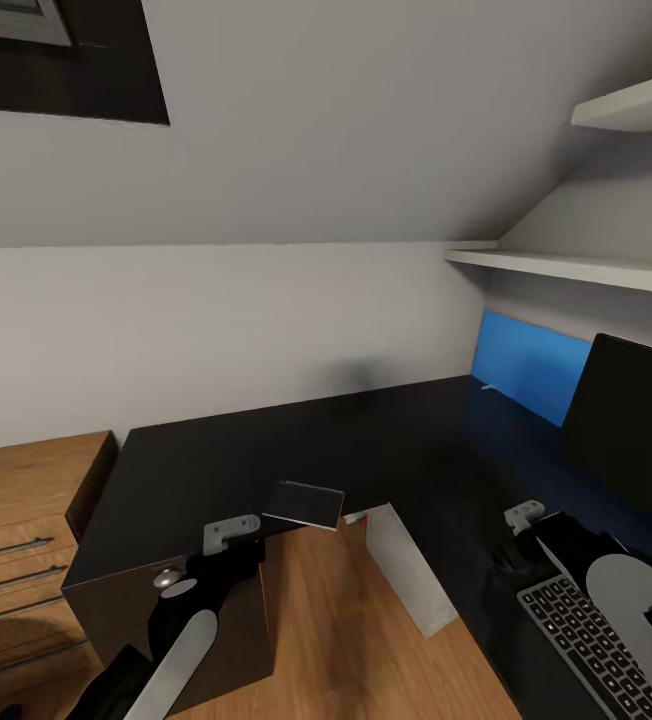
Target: In the bedroom, organize the workspace by keeping the computer under the desk, ensuring the monitor is on the desk, placing the keyboard on the desk next to the monitor, placing the mouse on the desk next to the keyboard, moving the folder from the swivel chair onto the desk next to the mouse, stacking the notebook on top of the folder with the pen on top of the notebook, and positioning the swivel chair next to the desk.
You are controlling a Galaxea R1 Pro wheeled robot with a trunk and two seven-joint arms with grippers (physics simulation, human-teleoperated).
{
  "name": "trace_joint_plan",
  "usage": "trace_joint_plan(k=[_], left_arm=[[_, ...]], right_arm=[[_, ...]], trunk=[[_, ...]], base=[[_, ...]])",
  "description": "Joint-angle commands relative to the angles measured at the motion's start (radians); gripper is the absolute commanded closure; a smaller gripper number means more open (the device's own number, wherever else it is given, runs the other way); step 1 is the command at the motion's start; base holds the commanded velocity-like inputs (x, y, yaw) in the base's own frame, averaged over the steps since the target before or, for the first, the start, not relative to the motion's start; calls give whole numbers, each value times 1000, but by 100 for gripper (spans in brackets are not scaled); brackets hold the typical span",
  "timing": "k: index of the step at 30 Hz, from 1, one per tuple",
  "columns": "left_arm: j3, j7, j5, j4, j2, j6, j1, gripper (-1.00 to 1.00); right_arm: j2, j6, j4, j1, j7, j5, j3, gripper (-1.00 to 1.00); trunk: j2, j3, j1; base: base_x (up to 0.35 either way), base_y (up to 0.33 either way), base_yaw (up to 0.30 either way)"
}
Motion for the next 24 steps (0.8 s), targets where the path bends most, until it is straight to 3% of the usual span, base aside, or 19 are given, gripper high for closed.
trace_joint_plan(k=[1, 7, 11, 15, 18, 19, 24], left_arm=[[-2, 9, 8, -1, 1, 1, -1, -100], [-2, 9, 8, -1, 1, 1, -1, -100], [-2, 9, 8, 6, 1, 2, -1, -100], [-2, 9, 7, 13, 1, 3, -1, -100], [-5, 9, 7, 17, 1, 4, -1, -100], [-18, 8, 6, 19, 1, 5, -1, -100], [-29, 8, 6, 20, 1, 5, -1, -100]], right_arm=[[-1, 5, -2, 0, 5, 1, 8, -100], [-1, 1, -10, 0, 5, -1, 7, -100], [1, -65, -36, 0, 6, -6, -1, -100], [4, -80, -56, 0, 5, -22, -16, -100], [11, -86, -66, 0, 3, -76, -35, -100], [18, -90, -74, 0, 0, -123, -45, -100], [33, -92, -106, 0, -4, -168, -53, -100]], trunk=[[-1, -1, 0], [-1, -1, 0], [-1, -1, 0], [-1, -1, 0], [-1, -1, 0], [-1, -1, 0], [-1, -1, 0]], base=[[0, 0, 0], [0, 0, 0], [0, 0, 0], [0, 0, 0], [0, 0, 0], [0, 0, 0], [0, 0, 0]])
